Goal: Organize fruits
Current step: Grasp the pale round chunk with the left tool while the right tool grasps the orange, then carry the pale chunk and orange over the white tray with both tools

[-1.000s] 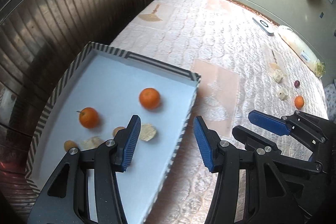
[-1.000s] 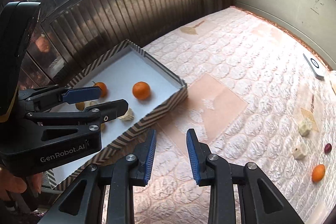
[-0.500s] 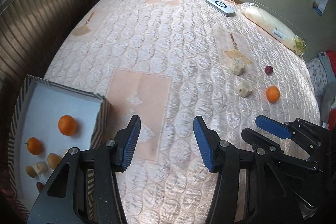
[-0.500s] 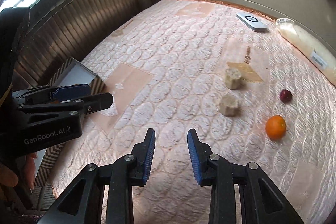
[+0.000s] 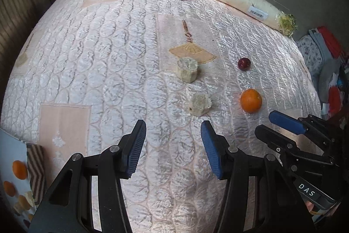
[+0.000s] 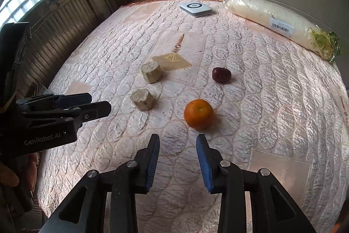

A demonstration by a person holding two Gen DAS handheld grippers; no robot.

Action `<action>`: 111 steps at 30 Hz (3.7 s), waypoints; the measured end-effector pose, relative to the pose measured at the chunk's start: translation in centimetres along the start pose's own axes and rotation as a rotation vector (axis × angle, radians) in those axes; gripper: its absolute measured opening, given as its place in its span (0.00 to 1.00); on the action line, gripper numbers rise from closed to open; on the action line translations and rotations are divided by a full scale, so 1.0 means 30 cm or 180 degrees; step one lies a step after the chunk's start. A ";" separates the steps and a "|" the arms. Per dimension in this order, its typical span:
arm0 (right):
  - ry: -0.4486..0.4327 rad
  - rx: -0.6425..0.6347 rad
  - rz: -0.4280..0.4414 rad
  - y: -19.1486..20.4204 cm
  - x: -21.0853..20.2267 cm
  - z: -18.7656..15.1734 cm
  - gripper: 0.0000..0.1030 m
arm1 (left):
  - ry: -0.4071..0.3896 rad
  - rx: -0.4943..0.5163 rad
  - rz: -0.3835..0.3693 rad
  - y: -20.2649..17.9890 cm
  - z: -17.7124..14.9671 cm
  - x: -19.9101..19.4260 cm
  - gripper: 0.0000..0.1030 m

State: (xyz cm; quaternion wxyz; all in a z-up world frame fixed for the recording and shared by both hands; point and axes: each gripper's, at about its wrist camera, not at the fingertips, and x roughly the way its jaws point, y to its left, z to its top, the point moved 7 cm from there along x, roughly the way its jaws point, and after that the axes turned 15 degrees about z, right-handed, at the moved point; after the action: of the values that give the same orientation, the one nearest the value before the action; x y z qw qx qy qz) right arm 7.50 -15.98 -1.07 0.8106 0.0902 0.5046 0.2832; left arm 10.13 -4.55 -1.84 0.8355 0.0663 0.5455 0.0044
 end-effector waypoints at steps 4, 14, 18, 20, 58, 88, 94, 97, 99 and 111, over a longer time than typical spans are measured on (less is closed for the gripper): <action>-0.0058 0.0020 -0.0023 -0.052 -0.015 0.015 0.39 | 0.0032 0.0090 -0.0003 -0.055 0.017 0.033 0.51; 0.0059 -0.0056 0.0090 -0.105 0.066 0.063 0.39 | 0.0085 0.0194 0.0056 -0.112 0.051 0.092 0.51; 0.0076 -0.0076 0.0170 -0.111 0.090 0.073 0.34 | 0.0107 0.0211 0.0102 -0.117 0.053 0.109 0.51; 0.0074 -0.0068 0.0182 -0.115 0.096 0.074 0.32 | 0.0087 0.0230 0.0126 -0.121 0.055 0.111 0.51; 0.0096 -0.0456 0.0332 0.261 0.100 0.014 0.30 | -0.0262 -0.0361 0.0492 0.275 -0.116 -0.121 0.28; 0.0439 -0.1326 0.0763 0.821 0.306 0.001 0.30 | -0.0197 -0.1329 0.0929 0.878 -0.428 -0.263 0.28; 0.0533 -0.1503 0.0909 0.937 0.364 -0.005 0.30 | -0.0114 -0.1559 0.0987 0.996 -0.497 -0.260 0.28; 0.0590 -0.1599 0.0973 0.999 0.395 -0.013 0.30 | -0.0074 -0.1642 0.1009 1.046 -0.516 -0.254 0.28; 0.0627 -0.1651 0.1008 1.033 0.416 -0.018 0.30 | -0.0069 -0.1677 0.1023 1.073 -0.520 -0.252 0.27; 0.0880 -0.1778 0.1217 1.139 0.498 -0.053 0.30 | 0.0009 -0.1681 0.0989 1.133 -0.457 -0.161 0.27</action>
State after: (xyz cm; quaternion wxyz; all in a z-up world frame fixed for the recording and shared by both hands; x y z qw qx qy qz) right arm -1.54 20.14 1.49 0.6605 -0.0811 0.4865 0.5660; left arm -2.12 30.20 1.06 0.8124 -0.0705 0.5099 0.2739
